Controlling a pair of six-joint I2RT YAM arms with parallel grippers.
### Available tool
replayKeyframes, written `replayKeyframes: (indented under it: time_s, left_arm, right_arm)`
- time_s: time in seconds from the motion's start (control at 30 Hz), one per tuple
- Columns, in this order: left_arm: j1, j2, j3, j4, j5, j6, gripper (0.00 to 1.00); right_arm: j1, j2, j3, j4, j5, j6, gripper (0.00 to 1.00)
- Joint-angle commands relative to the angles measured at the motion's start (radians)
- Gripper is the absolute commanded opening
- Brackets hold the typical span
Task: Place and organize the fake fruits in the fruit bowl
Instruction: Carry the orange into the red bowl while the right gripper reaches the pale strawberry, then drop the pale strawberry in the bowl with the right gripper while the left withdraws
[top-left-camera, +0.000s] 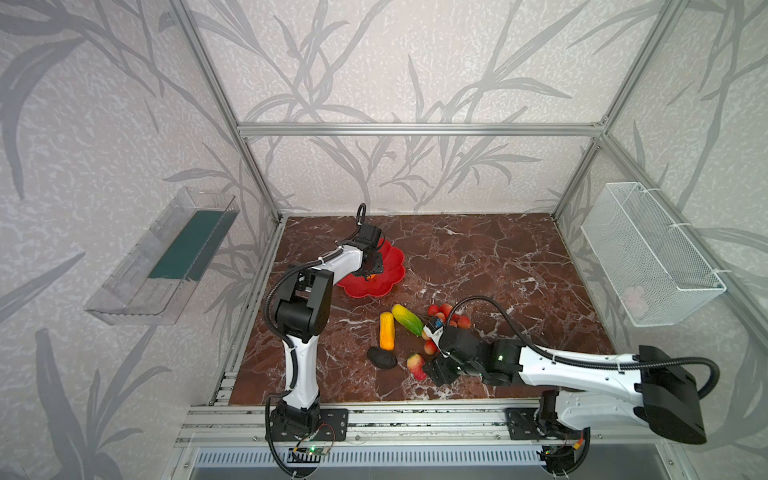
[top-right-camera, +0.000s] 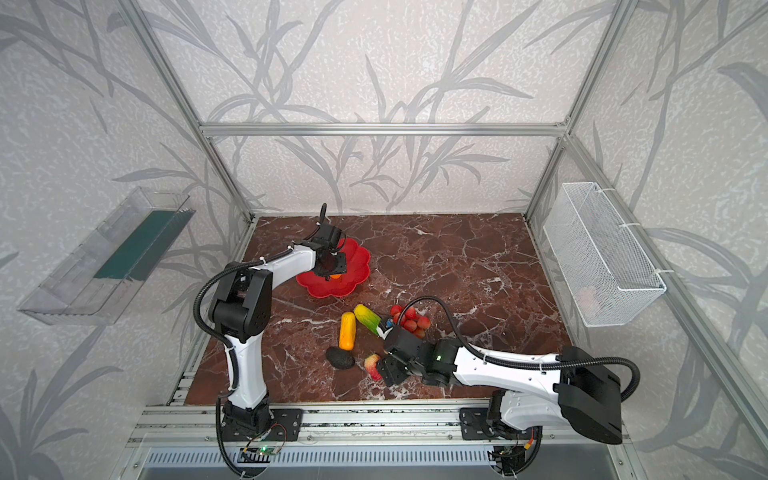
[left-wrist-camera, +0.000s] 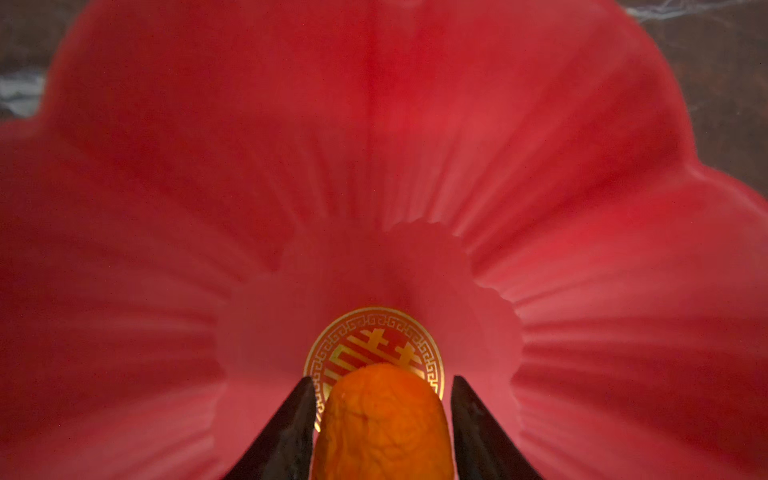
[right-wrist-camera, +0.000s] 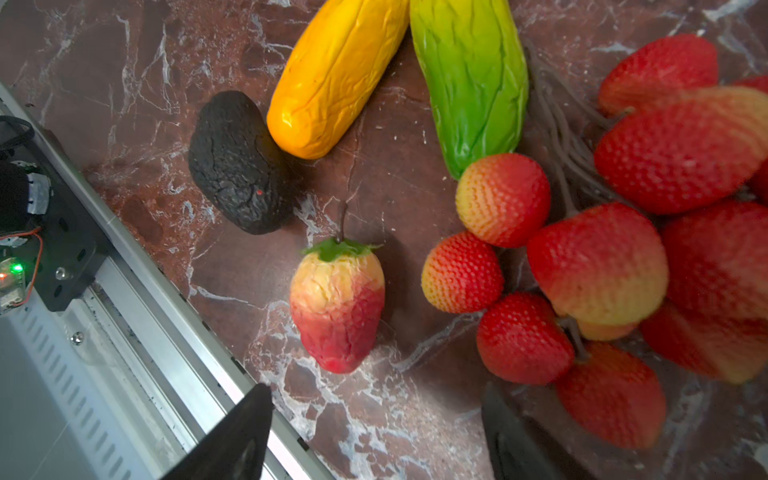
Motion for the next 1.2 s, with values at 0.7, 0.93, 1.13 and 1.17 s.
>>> replayKeyframes:
  time_s: [0.7,0.93,1.13,1.17]
  left_arm:
    - [0.012,-1.214,-0.686,0.132,-0.115,-0.119,0.83]
    - [0.012,-1.646,-0.932,-0.092,-0.102,-0.294,0.83]
    - [0.012,-1.803,-1.01,-0.196,-0.057,-0.371,0.82]
    - [0.012,-1.816,-1.018,-0.202,-0.045,-0.381,0.81]
  right_arm:
    - [0.043,0.295,0.203,0.071,0.068,-0.055,0.45]
    - [-0.024,0.247,0.35,0.042,0.125,-0.219,0.38]
    - [-0.13,0.416,0.594,0.04,0.07,-0.355,0.38]
    - [-0.171,0.466,0.645,0.036,0.06,-0.367,0.39]
